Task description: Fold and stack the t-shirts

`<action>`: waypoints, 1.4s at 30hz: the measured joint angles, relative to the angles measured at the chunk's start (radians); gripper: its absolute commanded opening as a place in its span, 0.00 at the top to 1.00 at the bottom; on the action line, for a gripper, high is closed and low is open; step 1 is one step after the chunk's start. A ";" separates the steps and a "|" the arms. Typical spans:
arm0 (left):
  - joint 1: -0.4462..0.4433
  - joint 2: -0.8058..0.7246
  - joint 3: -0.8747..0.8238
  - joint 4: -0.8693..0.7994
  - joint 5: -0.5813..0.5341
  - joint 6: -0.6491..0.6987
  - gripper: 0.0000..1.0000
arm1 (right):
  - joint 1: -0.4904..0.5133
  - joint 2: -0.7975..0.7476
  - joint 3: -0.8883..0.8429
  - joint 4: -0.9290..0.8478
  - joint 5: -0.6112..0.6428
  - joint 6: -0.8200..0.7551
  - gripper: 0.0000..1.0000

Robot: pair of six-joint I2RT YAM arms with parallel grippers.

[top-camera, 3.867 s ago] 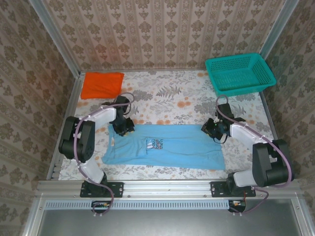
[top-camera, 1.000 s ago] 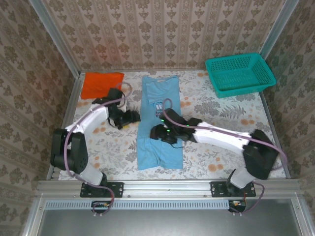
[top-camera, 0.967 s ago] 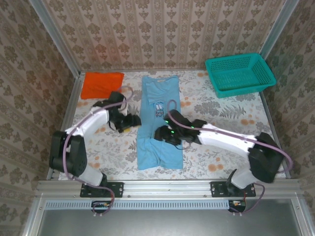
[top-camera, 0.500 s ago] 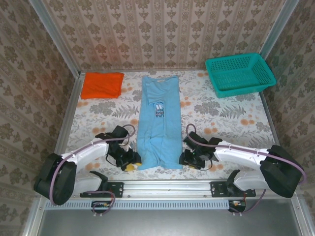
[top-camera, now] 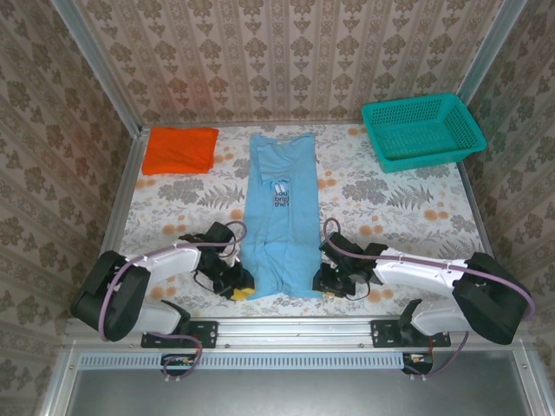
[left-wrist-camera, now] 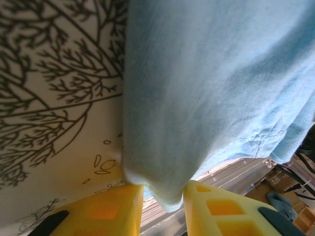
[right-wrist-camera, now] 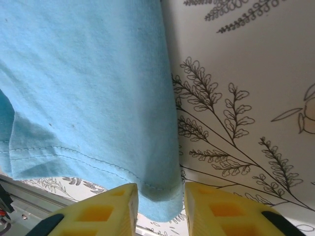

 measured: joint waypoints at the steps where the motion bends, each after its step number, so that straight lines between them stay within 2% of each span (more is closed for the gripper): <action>1: -0.003 0.002 0.004 -0.003 -0.004 0.008 0.80 | 0.000 0.003 0.000 0.004 0.001 0.002 0.79; 8: -0.027 0.010 0.033 -0.056 -0.070 0.055 0.98 | 0.000 0.039 0.005 0.008 0.003 -0.004 0.99; 12: -0.058 0.002 0.093 -0.140 -0.145 0.093 1.00 | 0.000 0.026 0.006 -0.002 0.005 -0.009 1.00; 16: -0.077 -0.030 0.105 -0.193 -0.175 0.111 1.00 | 0.000 -0.053 -0.017 -0.018 0.005 -0.004 1.00; 22: -0.133 -0.032 0.105 -0.255 -0.180 0.120 1.00 | 0.000 -0.161 -0.098 -0.034 0.004 0.043 1.00; 28: -0.140 -0.039 0.113 -0.275 -0.142 0.122 1.00 | -0.001 -0.159 -0.098 -0.044 -0.010 0.063 1.00; 32: -0.099 -0.035 0.205 -0.314 -0.096 0.139 1.00 | -0.042 -0.151 -0.055 -0.050 -0.024 0.068 1.00; 37: -0.004 0.047 0.439 -0.346 -0.040 0.179 1.00 | -0.208 -0.138 0.040 -0.035 -0.065 0.066 1.00; 42: 0.086 0.196 0.637 -0.351 0.005 0.208 1.00 | -0.327 0.053 0.248 -0.012 -0.112 0.032 1.00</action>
